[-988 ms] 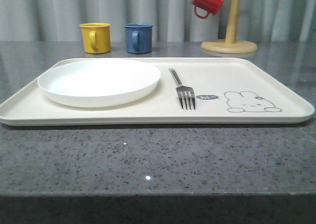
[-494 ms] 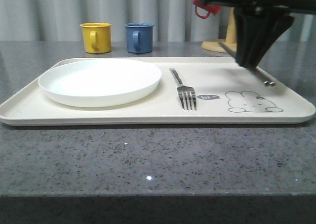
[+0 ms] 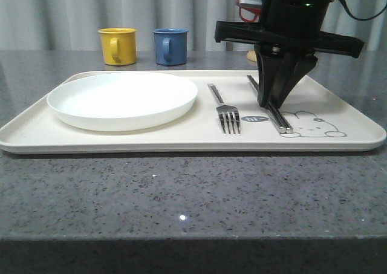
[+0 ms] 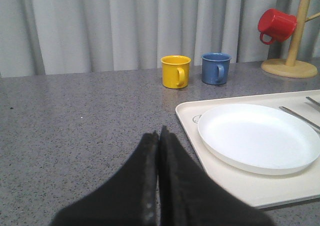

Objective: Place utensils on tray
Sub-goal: 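Carry the chopsticks onto the tray beside the fork and release, then move the right gripper to the spoon and grasp it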

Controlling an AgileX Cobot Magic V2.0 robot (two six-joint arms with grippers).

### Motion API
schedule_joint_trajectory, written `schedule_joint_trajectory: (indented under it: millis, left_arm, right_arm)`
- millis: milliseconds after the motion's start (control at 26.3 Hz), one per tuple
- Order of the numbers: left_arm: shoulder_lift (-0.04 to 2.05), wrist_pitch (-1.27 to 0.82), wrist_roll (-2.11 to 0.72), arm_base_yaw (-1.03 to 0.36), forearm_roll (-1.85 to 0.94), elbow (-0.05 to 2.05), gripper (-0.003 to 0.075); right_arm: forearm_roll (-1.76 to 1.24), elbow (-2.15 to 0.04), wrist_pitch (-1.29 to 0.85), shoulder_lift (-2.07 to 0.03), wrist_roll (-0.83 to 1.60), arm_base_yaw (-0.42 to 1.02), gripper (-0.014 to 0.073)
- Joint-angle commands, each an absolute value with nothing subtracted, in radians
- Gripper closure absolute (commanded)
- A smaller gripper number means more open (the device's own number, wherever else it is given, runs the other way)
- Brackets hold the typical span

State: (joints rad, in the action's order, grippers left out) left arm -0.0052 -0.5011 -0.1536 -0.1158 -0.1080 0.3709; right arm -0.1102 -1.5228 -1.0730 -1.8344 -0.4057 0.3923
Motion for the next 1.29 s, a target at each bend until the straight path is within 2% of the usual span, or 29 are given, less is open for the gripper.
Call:
schedule_joint_trajectory:
  millis: [0,190,266,456,532,874,988,1102,1254]
  left_arm:
    - [0.003,-0.424,-0.142,-0.112,-0.121,0.396,0.0738]
    - [0.003,-0.424,-0.142,-0.112,-0.121,0.396,0.0738]
    - [0.003,-0.424,-0.142,-0.112,-0.121,0.396,0.0738]
    - [0.003,-0.424,-0.142,-0.112,-0.121,0.396,0.0738]
    - [0.003,-0.424,-0.142,-0.112,-0.121,0.396,0.0738]
    - [0.003,-0.424,-0.142,-0.112,-0.121,0.396,0.0738]
    - [0.003,-0.424,-0.142,-0.112,-0.121,0.396,0.0738]
    - [0.003,-0.424,-0.142,-0.112,-0.121,0.396,0.0738]
    - [0.003,-0.424,-0.142,-0.112,-0.121,0.396,0.0738]
  right_arm:
    - [-0.115,-1.552,-1.049,-1.794,-0.407,0.391,0.0466]
    - [-0.107,-1.603,-1.102,-1.792,-0.406,0.391,0.0208]
    - [-0.07,-1.649,-1.173,-1.79,-0.387,0.39,0.0173]
    - [0.0,-1.782,-1.335,-1.778,-0.269,0.345,0.0174]
    - [0.0,-1.784,-1.335,-1.76,-0.231,0.292,0.0174]
    - [0.01,-1.674,-1.333,-1.693,-0.035,-0.088,0.0175]
    - [0.009,-1.646,-1.298,-1.696,0.0,-0.188,0.02]
    - [0.009,-1.645,-1.277,-1.716,0.03,-0.234,0.0253]
    - [0.009,-1.645,-1.268,-1.765,0.042,-0.24,0.0262]
